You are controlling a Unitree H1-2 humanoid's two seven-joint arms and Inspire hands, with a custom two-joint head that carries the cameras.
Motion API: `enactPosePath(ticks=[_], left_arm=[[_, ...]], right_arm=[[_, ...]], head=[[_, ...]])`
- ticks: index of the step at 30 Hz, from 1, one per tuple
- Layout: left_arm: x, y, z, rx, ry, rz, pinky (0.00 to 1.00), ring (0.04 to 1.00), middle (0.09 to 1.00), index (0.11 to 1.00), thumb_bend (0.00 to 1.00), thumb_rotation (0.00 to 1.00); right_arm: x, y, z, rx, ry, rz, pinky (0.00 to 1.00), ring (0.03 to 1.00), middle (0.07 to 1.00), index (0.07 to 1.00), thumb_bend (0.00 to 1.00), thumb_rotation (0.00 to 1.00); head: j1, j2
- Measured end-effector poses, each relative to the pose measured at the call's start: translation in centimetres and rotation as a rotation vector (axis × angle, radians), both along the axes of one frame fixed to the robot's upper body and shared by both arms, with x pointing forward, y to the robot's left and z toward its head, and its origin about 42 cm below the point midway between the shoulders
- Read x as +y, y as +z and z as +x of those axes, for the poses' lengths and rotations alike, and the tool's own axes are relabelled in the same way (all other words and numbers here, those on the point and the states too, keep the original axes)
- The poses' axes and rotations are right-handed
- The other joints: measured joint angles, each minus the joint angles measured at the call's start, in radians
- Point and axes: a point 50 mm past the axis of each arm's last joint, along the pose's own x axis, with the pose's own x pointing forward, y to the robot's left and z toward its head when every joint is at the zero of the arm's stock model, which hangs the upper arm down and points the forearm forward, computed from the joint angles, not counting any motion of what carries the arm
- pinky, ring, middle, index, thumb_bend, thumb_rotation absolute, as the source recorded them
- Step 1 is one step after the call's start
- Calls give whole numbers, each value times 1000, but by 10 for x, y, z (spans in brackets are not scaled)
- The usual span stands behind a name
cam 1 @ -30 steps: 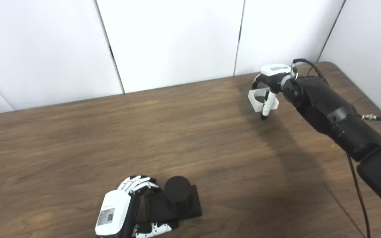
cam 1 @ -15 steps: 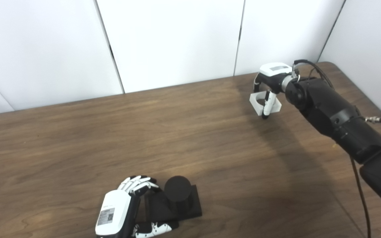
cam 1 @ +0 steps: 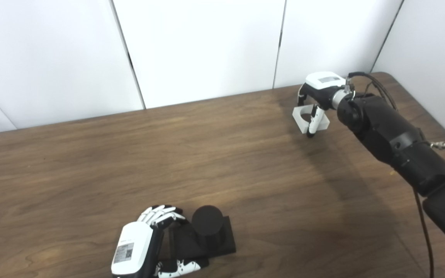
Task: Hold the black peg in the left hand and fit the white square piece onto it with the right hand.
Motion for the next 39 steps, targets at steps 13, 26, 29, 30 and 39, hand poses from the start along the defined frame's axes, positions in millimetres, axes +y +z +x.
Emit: enactPosePath(ticks=[13, 26, 29, 30, 39], left_arm=[[0, 0, 0, 0, -1, 0, 857, 825, 759, 487, 518, 45], [-7, 0, 0, 1, 2, 4, 861, 833, 764, 487, 518, 45], [-9, 1, 1, 3, -1, 6, 864, 836, 765, 487, 518, 45], [-10, 1, 1, 3, -1, 7, 864, 836, 766, 487, 518, 45], [-19, 6, 2, 8, -6, 22, 865, 834, 765, 487, 518, 46]], right_arm=[[20, 11, -15, -22, 114, -34, 850, 866, 761, 483, 524, 131], [111, 89, -80, -110, 477, -83, 848, 879, 750, 484, 524, 134], [123, 96, -94, -112, 533, -88, 857, 876, 752, 483, 525, 135], [127, 98, -99, -103, 549, -89, 858, 879, 752, 483, 525, 135], [176, 114, -142, -105, 749, 0, 850, 863, 733, 483, 524, 132]], head=[[3, -2], [34, 11], [49, 26], [55, 34], [91, 80]])
